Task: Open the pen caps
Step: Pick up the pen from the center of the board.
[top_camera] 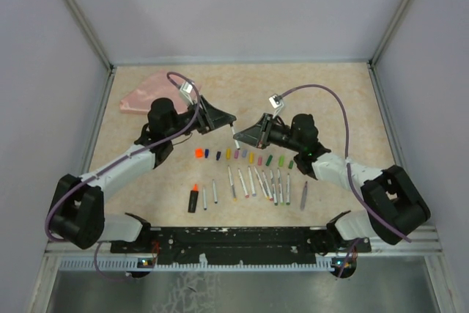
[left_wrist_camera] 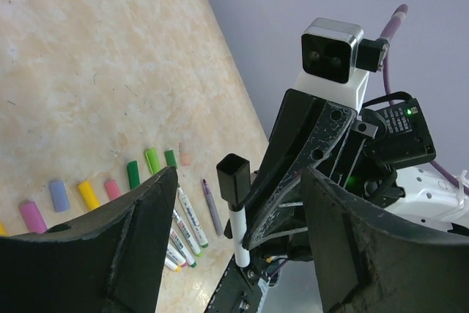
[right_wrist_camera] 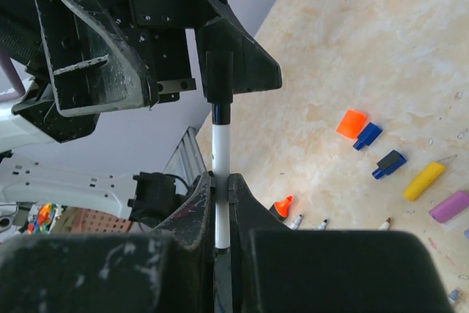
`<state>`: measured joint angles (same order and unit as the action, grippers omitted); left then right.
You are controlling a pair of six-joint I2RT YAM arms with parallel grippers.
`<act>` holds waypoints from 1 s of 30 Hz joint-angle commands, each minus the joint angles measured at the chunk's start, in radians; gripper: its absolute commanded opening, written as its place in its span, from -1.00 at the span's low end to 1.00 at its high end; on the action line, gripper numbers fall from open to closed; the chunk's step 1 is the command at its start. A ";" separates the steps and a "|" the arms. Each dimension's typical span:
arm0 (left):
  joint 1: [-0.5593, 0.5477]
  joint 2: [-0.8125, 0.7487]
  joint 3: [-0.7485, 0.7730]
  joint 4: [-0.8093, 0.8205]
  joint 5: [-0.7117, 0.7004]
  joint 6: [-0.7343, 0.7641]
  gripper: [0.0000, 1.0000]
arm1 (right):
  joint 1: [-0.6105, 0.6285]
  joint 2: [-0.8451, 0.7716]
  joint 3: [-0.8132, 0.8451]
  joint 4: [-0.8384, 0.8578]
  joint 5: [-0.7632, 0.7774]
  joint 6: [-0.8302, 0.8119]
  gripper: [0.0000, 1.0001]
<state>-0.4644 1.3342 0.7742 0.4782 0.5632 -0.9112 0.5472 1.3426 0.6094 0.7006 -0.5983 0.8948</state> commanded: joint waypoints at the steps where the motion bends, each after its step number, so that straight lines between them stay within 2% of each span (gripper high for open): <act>1: -0.016 0.012 0.034 0.013 -0.005 0.019 0.45 | 0.005 0.012 0.041 0.066 -0.015 0.008 -1.00; 8: -0.023 0.015 0.037 0.009 -0.007 0.017 0.34 | 0.008 0.013 0.040 0.061 -0.020 0.008 -1.00; 15: -0.029 0.013 0.033 0.008 -0.002 0.014 0.11 | 0.008 0.006 0.034 0.054 -0.017 0.006 -1.00; 22: -0.033 0.010 0.031 0.008 0.007 0.015 -0.39 | 0.010 0.004 0.030 0.054 -0.018 0.007 -1.00; 26: -0.033 0.008 0.027 0.009 0.013 0.011 -0.61 | 0.010 -0.001 0.027 0.053 -0.017 0.008 -1.00; 30: -0.035 0.008 0.022 0.013 0.020 0.008 -0.95 | 0.010 -0.008 0.024 0.050 -0.021 0.009 -1.00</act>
<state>-0.4915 1.3464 0.7757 0.4671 0.5598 -0.9112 0.5499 1.3582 0.6098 0.7158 -0.6155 0.9020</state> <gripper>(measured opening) 0.208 0.027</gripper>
